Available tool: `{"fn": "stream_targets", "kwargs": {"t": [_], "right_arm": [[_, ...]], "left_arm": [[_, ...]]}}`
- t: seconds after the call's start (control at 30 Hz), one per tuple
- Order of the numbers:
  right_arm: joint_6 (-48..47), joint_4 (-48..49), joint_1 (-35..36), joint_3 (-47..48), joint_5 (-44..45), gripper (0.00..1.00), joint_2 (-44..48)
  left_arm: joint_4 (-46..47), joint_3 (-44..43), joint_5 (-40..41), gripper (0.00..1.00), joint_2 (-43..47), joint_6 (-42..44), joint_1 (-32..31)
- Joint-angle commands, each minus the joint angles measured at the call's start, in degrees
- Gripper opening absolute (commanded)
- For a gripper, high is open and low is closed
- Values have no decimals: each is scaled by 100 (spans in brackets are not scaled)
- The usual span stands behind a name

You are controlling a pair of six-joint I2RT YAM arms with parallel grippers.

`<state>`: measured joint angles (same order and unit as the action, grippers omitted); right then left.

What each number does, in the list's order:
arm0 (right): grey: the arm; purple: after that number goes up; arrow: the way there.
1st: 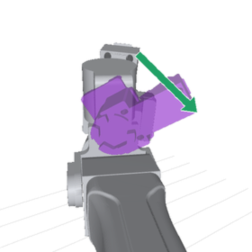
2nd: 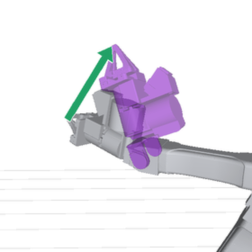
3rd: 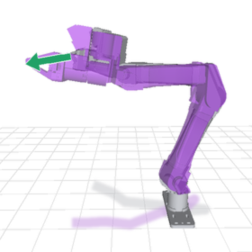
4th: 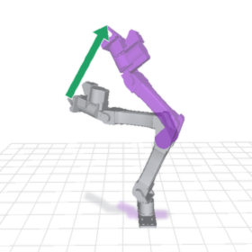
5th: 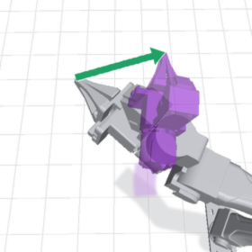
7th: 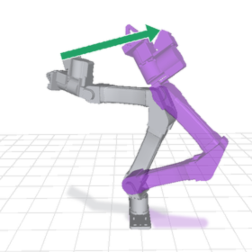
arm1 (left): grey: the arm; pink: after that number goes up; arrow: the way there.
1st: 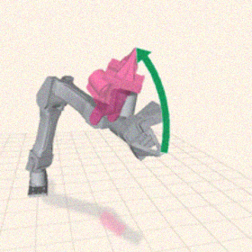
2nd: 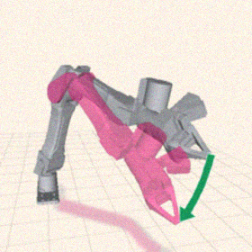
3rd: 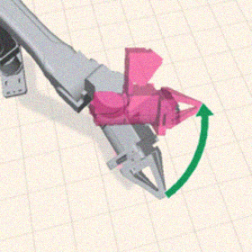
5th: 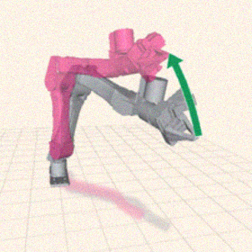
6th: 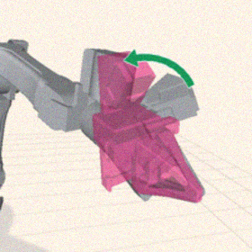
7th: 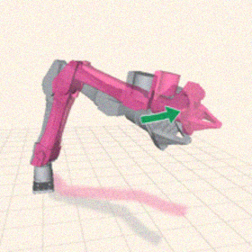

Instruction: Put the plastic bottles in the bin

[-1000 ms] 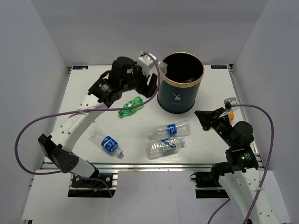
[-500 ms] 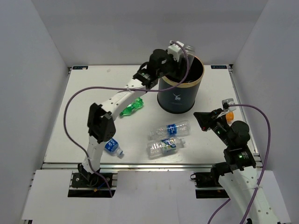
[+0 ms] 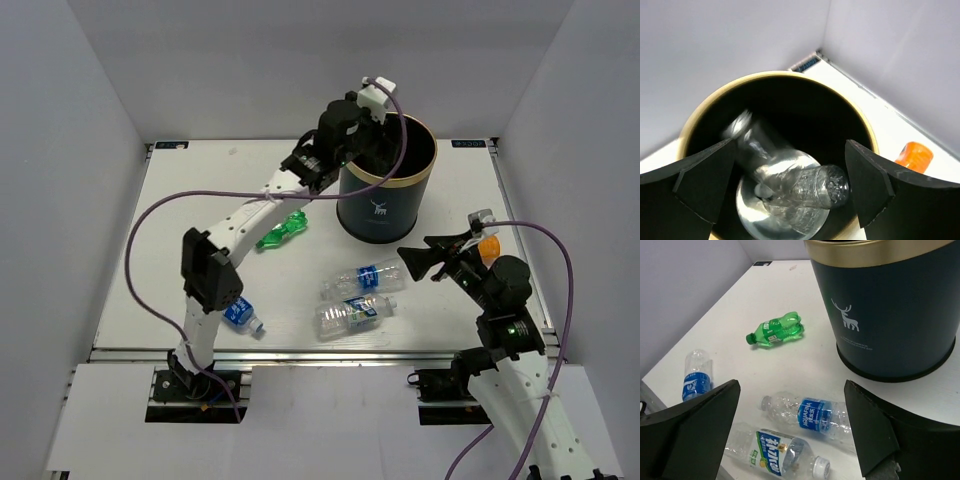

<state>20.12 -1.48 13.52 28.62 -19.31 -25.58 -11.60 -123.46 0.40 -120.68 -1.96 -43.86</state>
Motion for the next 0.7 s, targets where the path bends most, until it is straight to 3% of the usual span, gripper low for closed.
{"fn": "stream_targets", "kwargs": {"t": [0.0, 0.07, 0.13, 0.23, 0.3, 0.33, 0.4, 0.5, 0.6, 0.63, 0.67], "right_arm": [[-315, 481, -25, -119, -379, 90, -96], [-491, 962, 19, -251, -879, 90, -131], [-632, 1192, -7, -444, -1248, 84, -148], [-737, 1737, 10, -629, -2029, 71, -359], [-973, 1870, 37, -647, -2348, 67, -658], [-1053, 2175, 46, -656, -3028, 67, -911], [-1394, 2099, 177, -543, -3367, 67, -1097], [-2379, 723, 528, 219, -3230, 68, -1484], [-3390, -315, 959, 852, -2442, 75, -2211], [-4218, -962, 1038, 1256, -2333, 80, -2405], [-4401, -1630, 1387, 1469, -2132, 83, -2773]], "left_arm": [[-79, 294, 162, 100, 1352, 160, -70], [-132, 646, -30, 100, 1835, 160, -123], [-255, 1558, -154, 100, 2775, 21, -123], [-256, 3184, -295, 100, 4247, -173, -123], [-203, 4466, -173, 100, 5042, -322, -123], [-116, 5289, -42, 100, 5846, -410, -123], [-115, 5979, 134, 100, 6580, -595, -123], [-456, 6807, 503, 100, 7531, -595, -123], [-931, 7247, 803, 100, 7953, -517, -123], [-993, 7440, 856, 100, 8033, -516, -123], [-994, 7537, 856, 100, 8112, -455, -123]]}}
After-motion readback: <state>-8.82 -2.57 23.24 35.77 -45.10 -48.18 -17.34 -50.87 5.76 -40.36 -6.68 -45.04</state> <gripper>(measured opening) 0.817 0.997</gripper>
